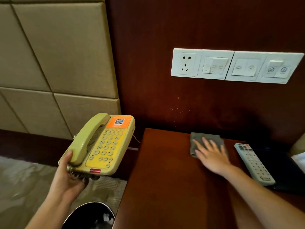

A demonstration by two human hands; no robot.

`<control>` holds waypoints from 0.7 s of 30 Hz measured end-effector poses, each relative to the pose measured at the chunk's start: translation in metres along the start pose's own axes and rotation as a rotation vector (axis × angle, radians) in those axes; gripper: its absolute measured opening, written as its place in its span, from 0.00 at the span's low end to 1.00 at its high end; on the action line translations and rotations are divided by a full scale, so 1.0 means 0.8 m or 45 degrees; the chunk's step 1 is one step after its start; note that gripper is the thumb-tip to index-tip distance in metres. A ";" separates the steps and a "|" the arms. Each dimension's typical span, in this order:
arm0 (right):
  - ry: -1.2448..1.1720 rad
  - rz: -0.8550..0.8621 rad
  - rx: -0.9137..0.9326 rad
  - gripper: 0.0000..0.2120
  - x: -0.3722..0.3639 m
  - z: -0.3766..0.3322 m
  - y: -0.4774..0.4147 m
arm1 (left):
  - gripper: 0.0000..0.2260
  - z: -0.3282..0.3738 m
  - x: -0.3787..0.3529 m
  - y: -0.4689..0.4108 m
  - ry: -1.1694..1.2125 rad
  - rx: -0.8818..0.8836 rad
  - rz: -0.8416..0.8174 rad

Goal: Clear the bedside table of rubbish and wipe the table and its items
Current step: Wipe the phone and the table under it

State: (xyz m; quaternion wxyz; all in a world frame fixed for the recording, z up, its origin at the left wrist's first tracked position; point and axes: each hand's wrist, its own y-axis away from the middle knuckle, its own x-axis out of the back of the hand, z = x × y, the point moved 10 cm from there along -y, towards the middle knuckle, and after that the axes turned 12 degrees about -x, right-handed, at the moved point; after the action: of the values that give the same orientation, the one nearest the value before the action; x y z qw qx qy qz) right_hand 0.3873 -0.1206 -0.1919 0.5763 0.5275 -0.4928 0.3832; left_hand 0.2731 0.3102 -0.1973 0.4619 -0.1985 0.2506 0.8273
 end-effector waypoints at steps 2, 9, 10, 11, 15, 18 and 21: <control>-0.041 -0.034 -0.089 0.23 -0.001 0.020 -0.008 | 0.19 -0.001 -0.005 -0.004 0.053 -0.002 -0.068; -0.060 -0.004 0.050 0.24 0.006 -0.112 -0.020 | 0.31 -0.011 -0.016 -0.015 0.151 0.016 -0.119; -0.055 -0.010 0.121 0.24 0.004 -0.147 -0.017 | 0.29 -0.011 -0.020 -0.014 0.160 0.013 -0.122; -0.048 -0.018 0.191 0.24 0.002 -0.182 -0.013 | 0.32 -0.011 -0.025 -0.013 0.165 0.014 -0.126; -0.015 -0.058 0.344 0.24 -0.004 -0.248 -0.008 | 0.60 -0.021 -0.026 -0.023 0.188 0.018 -0.059; -0.014 -0.046 0.344 0.24 0.003 -0.210 -0.023 | 0.61 -0.030 -0.034 -0.024 0.196 0.037 -0.084; -0.011 -0.018 0.226 0.23 0.009 -0.123 -0.038 | 0.60 -0.034 -0.042 -0.019 0.232 0.036 -0.126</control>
State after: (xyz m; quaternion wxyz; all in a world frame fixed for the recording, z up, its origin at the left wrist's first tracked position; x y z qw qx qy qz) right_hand 0.4344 -0.0284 -0.1874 0.5280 0.5814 -0.4556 0.4190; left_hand 0.3058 0.2782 -0.2039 0.4803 -0.2785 0.2932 0.7784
